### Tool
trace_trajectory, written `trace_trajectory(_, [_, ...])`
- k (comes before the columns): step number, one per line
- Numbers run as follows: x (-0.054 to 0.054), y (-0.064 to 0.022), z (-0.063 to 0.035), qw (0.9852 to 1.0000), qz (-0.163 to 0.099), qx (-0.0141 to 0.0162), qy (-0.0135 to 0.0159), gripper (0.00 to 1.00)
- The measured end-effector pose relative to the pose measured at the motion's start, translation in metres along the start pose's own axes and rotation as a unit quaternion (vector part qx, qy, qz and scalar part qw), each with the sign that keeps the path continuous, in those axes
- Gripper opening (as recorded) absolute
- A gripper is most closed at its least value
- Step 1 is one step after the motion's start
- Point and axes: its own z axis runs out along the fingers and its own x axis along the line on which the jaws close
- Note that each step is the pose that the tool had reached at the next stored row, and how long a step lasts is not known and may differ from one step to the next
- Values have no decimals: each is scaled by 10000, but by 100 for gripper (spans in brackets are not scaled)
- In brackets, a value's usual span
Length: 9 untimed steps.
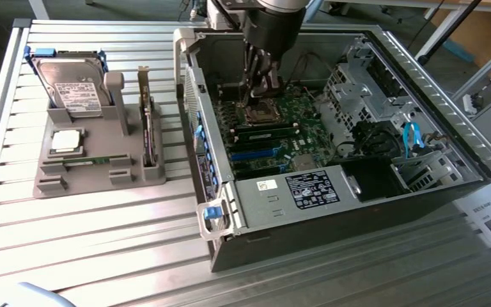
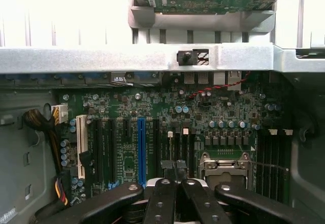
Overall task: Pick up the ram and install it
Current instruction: 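Press down the ram until it locks into place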
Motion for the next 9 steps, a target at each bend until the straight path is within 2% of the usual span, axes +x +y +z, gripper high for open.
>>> trace_trajectory(4, [0, -12, -1, 10000, -1, -1, 1, 10])
trace_trajectory(9, [-1, -107, 0, 10000, 0, 0, 1, 10])
